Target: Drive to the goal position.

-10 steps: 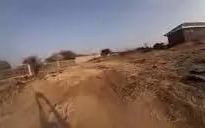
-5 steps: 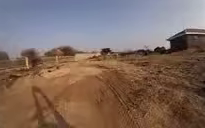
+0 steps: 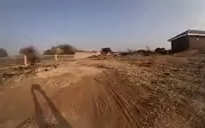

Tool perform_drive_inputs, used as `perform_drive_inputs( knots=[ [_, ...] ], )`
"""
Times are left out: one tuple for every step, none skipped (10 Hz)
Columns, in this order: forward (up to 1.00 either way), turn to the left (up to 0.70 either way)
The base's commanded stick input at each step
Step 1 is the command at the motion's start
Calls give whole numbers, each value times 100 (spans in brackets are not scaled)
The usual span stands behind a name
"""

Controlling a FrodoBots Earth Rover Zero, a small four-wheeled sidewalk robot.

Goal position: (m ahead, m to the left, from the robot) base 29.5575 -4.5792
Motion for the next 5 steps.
perform_drive_inputs(
  knots=[
    [70,33],
    [70,34],
    [70,35],
    [70,32],
    [70,21]
  ],
)
